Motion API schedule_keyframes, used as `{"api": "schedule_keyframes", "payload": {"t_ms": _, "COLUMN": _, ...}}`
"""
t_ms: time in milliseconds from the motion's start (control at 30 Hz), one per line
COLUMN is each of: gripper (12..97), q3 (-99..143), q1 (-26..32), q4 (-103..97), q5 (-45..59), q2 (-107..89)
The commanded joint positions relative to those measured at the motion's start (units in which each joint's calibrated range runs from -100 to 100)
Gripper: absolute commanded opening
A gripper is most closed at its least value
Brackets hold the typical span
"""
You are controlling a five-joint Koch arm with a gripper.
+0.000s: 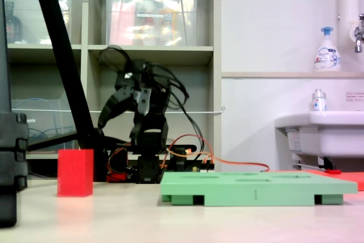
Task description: Put the square block into the corresponding hole
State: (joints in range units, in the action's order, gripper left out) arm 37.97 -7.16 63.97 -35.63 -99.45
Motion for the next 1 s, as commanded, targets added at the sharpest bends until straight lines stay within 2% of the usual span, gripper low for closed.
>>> {"api": "schedule_keyframes", "payload": {"t_ms": 0, "gripper": 41.7, "q3": -4.7, "q1": -0.3, "q4": 1.2, "q5": -1.8, "q2": -0.5}}
{"api": "schedule_keyframes", "payload": {"t_ms": 100, "gripper": 44.5, "q3": -13.6, "q1": -1.9, "q4": 6.7, "q5": -1.8, "q2": 5.6}}
{"api": "schedule_keyframes", "payload": {"t_ms": 200, "gripper": 61.5, "q3": -24.7, "q1": -2.5, "q4": 17.3, "q5": -1.5, "q2": 22.5}}
{"api": "schedule_keyframes", "payload": {"t_ms": 433, "gripper": 86.2, "q3": -34.5, "q1": -3.6, "q4": 22.0, "q5": -4.0, "q2": 41.1}}
{"api": "schedule_keyframes", "payload": {"t_ms": 967, "gripper": 87.2, "q3": -52.2, "q1": -3.2, "q4": 19.9, "q5": -6.0, "q2": 78.1}}
